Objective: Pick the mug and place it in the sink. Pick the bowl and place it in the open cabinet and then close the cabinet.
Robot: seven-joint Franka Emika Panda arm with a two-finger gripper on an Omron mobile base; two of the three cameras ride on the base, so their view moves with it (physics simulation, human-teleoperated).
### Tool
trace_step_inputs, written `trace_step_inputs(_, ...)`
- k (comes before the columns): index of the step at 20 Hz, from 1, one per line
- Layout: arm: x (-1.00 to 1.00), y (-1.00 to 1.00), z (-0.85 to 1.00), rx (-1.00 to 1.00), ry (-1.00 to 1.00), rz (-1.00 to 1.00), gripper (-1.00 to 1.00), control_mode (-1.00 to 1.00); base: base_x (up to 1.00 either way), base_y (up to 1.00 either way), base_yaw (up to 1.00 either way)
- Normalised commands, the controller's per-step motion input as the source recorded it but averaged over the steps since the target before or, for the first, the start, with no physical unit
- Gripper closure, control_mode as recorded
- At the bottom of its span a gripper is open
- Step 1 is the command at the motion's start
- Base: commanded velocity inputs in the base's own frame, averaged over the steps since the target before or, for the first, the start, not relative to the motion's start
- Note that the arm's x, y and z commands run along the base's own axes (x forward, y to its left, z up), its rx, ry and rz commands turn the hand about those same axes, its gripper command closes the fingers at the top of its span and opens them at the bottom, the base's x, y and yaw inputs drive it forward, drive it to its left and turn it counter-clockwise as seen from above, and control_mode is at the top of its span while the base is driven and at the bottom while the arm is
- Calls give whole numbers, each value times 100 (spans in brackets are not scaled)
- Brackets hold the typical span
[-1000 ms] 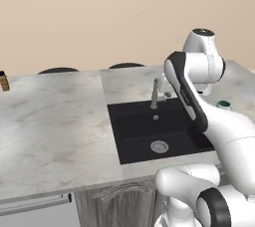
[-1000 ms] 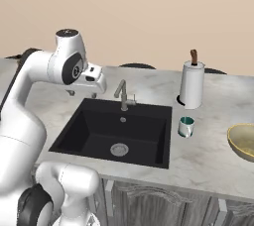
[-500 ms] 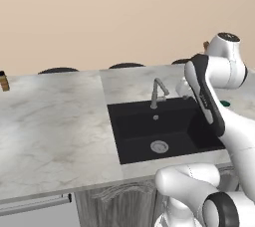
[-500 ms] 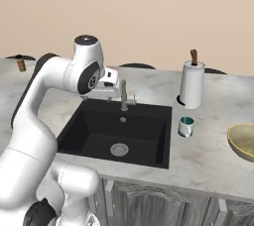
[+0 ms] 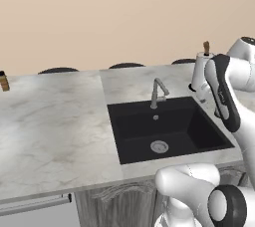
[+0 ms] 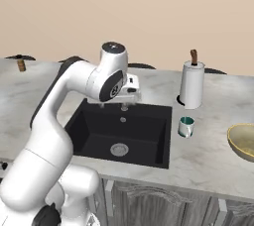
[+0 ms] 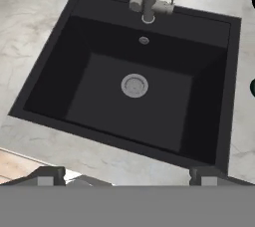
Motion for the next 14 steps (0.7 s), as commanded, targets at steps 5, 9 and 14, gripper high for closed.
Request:
trace_step_inputs(5, -2, -45, -25, 0, 0, 6, -100, -100, 0, 0, 0)
trace_step_inputs(9, -1, -31, -40, 0, 0, 3, -100, -100, 0, 0, 0)
trace_step_inputs(14, 0, -38, -38, 0, 0, 0, -100, -100, 0, 0, 0)
